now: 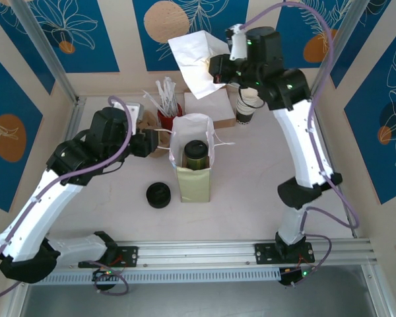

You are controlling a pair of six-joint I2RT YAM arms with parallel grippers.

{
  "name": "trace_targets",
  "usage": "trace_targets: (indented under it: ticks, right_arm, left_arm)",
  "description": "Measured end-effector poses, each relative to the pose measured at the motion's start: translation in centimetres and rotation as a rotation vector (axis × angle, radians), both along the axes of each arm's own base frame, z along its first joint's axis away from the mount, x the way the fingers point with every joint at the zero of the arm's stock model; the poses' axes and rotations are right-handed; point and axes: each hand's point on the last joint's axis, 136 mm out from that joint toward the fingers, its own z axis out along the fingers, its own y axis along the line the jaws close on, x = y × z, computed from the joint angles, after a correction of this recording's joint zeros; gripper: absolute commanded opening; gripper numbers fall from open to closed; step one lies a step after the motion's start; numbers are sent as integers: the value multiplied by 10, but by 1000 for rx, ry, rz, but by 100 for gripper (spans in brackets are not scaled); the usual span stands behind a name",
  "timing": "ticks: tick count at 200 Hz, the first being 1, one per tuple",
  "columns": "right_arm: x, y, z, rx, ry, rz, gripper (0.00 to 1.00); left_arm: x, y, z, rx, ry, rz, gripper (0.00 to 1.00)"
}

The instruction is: Pack the takeout coffee

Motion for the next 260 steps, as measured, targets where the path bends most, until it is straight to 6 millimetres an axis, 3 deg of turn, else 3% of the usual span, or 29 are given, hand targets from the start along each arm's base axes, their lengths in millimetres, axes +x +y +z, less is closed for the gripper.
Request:
trace_targets:
  ticks: [23, 43, 89, 128, 187, 260]
  right_arm:
    - [-41, -3, 9, 122, 101, 29, 2]
    - [-72, 4, 1, 227, 223, 80, 1]
    - [-108, 35, -50, 383, 546, 134, 0]
    - [-132, 53, -94, 434, 707, 130, 0]
    - [-131, 54, -106, 475, 713, 81, 0]
    - [-117, 52, -144, 402, 743, -36, 0]
  left_arm:
    - [-4, 4, -2, -1, -2, 0, 56]
    - [-6, 5, -5, 2, 1, 0, 57]
    - [-10, 8, -11, 5, 5, 0, 57]
    - [-18, 15, -8, -10, -13, 0, 57]
    - [-20, 16, -9, -10, -13, 0, 57]
    - [-20, 16, -11, -7, -10, 0, 57]
